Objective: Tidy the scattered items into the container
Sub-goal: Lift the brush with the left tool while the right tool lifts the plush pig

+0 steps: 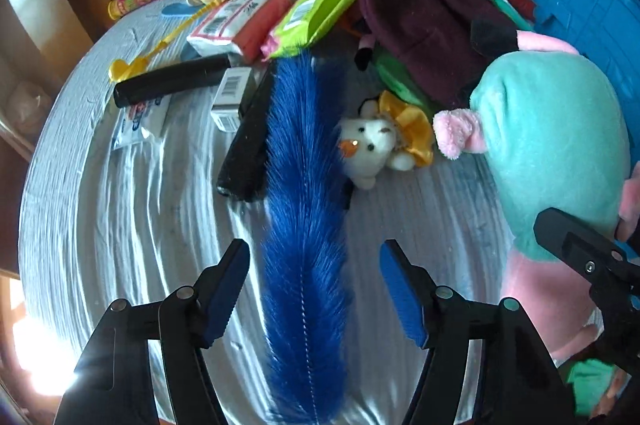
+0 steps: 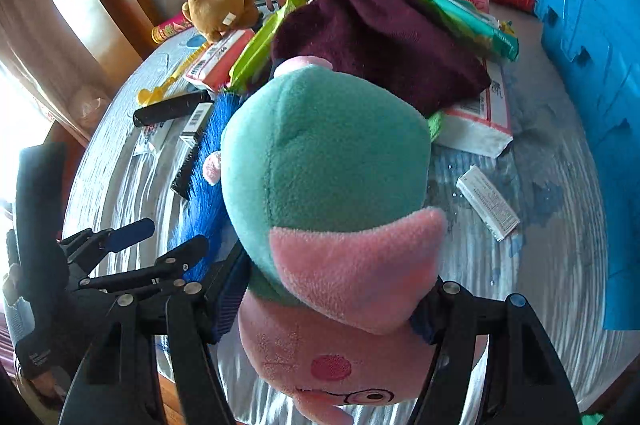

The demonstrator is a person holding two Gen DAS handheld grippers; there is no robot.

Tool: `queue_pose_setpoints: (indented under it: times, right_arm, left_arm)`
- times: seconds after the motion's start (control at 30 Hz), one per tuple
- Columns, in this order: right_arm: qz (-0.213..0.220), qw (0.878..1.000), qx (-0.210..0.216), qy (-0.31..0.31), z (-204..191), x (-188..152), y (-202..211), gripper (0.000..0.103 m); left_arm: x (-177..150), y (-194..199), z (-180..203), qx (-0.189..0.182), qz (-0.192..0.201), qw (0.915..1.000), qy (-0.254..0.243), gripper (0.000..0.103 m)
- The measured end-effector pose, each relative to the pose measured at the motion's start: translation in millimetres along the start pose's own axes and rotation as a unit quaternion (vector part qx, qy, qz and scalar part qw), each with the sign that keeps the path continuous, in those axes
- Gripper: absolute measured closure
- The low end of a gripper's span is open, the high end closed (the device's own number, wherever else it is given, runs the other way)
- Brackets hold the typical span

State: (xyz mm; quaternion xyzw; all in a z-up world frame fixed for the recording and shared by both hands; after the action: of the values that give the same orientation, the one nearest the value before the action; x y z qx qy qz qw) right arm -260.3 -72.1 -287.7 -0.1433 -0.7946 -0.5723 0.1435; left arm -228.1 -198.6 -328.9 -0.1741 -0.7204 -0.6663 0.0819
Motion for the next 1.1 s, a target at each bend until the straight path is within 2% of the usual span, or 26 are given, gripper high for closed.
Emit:
queue_pose_setpoints:
  times: [0.03, 0.07, 0.1, 0.13, 0.2, 0.37, 0.6, 0.83, 0.93, 1.1]
  right_arm:
    - [-0.007, 1.000, -0.002, -0.002, 0.9, -2.6, -7.8, 0.036]
    - [-0.013, 1.000, -0.005, -0.004, 1.7, -5.1, -15.2, 0.036]
    - [-0.017, 1.000, -0.007, -0.005, 2.9, -7.0, -19.8, 0.036]
    - [-0.021, 1.000, -0.009, -0.005, 4.0, -8.9, -24.2, 0.036]
    - [-0.026, 1.000, -0.011, -0.006, 4.8, -11.7, -29.0, 0.036]
    - [-0.010, 1.000, -0.008, -0.003, -3.2, -6.1, -17.6, 0.036]
    - [0.060, 0.998, 0.010, 0.013, -31.8, 26.4, 45.4, 0.036]
    - [0.144, 0.989, 0.015, 0.019, -50.9, 58.6, 127.0, 0.036]
    - [0.183, 0.983, 0.006, 0.019, -49.0, 73.6, 163.7, 0.036]
    - [0.243, 0.970, -0.008, 0.010, -29.6, 96.3, 224.2, 0.036]
  left_arm:
    - [-4.9, -10.9, 1.4, -0.003, -0.012, 0.9999, 0.000, 0.036]
    - [-9.6, -21.2, 2.7, -0.005, -0.025, 0.9997, 0.000, 0.043]
    - [-14.2, -31.4, 4.0, -0.007, -0.037, 0.9993, 0.000, 0.064]
    - [-17.7, -39.7, 4.6, -0.008, -0.045, 0.9989, 0.000, 0.074]
    - [-20.0, -49.1, 3.1, -0.003, -0.044, 0.9990, 0.002, 0.088]
    - [-17.3, -52.4, -2.3, -0.002, -0.026, 0.9996, 0.012, 0.091]
    - [17.9, 6.9, -8.3, 0.011, 0.071, 0.9974, 0.008, 0.091]
    - [55.2, 69.3, -4.7, 0.017, 0.153, 0.9881, -0.009, 0.092]
    - [69.9, 93.1, 1.9, 0.015, 0.184, 0.9826, -0.017, 0.092]
    - [96.8, 130.5, 34.6, 0.003, 0.226, 0.9731, -0.042, 0.092]
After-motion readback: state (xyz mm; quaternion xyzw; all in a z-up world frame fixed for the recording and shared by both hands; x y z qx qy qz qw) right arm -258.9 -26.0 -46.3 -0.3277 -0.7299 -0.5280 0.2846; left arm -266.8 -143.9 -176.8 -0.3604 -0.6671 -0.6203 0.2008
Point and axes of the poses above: each gripper's, at about its wrist camera, not at the fingertips, and y roughly against the way its jaws point, z to its right, x to its top, the point moved 8 cm from there along -y, roughly the way its jaws point, and after that the axes turned 14 degrees about -y, right-handed, at the moved point
